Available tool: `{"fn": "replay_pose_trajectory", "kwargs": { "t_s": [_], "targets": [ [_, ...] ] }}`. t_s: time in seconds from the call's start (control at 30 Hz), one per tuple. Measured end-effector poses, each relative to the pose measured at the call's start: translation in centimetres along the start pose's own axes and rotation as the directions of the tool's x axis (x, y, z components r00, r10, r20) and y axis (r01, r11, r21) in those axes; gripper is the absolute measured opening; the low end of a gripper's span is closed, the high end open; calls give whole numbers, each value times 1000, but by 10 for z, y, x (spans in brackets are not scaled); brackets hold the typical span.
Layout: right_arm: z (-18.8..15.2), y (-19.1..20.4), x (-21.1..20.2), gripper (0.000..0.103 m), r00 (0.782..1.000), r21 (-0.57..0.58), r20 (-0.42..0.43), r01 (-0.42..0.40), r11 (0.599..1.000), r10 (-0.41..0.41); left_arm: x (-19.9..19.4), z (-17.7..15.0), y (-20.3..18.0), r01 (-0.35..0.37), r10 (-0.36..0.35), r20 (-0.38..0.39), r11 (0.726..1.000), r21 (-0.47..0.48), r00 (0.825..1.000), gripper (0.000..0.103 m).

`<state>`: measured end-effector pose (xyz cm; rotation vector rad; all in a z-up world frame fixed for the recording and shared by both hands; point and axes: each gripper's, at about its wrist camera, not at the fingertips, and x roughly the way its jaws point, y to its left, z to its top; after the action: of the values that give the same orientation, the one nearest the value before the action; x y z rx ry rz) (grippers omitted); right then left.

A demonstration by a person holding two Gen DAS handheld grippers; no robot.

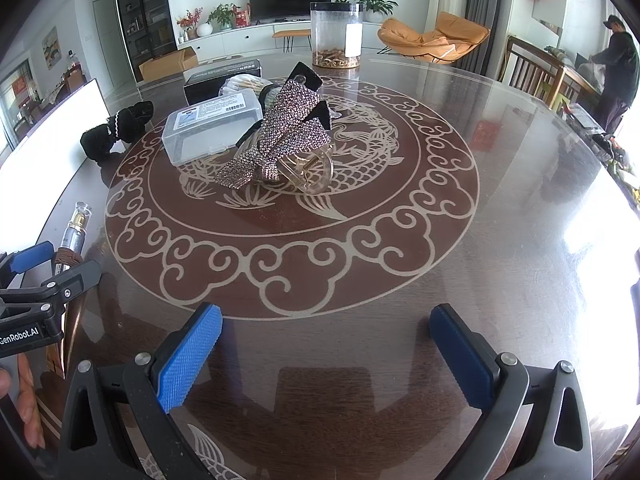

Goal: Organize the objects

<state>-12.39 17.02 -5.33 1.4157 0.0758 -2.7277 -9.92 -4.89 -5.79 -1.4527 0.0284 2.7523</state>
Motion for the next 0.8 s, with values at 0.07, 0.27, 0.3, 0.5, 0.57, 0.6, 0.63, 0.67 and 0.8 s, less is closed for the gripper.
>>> {"fn": "replay_pose_trajectory", "kwargs": {
  "t_s": [0.07,0.27,0.3,0.5,0.57,0.6,0.63,0.67,0.8],
  "targets": [
    [-1,0,0,103,1000,-1,0,-1,1000,1,0,0,0,1,-1,0,1000,-1,1000,103],
    [-4,-11,-18,103,995,-1,23,-94,996,94,1,0,0,1,-1,1,1000,-2,1000,103],
    [4,-16,-26,103,995,16,50,-88,996,87,0,0,0,-1,1,1,1000,-2,1000,103],
    [90,-16,-40,103,987,52,105,-129,990,123,-1,0,0,-2,2,1,1000,-3,1000,103],
    [117,-8,-29,103,990,43,96,-109,993,104,-1,0,0,-2,2,1,1000,-3,1000,103],
    [128,-3,-20,101,992,37,89,-90,995,86,-1,0,0,-1,1,1,1000,-3,1000,103],
    [134,-1,-13,97,993,34,84,-82,996,78,-1,0,0,0,0,2,1000,-3,1000,103],
    [137,0,-6,79,994,31,74,-81,996,79,-1,0,0,-1,1,2,1000,-3,1000,103],
    [121,-1,16,31,993,8,-11,-120,993,120,-1,0,-1,-1,1,2,1000,-4,1000,103]
  ]
}}
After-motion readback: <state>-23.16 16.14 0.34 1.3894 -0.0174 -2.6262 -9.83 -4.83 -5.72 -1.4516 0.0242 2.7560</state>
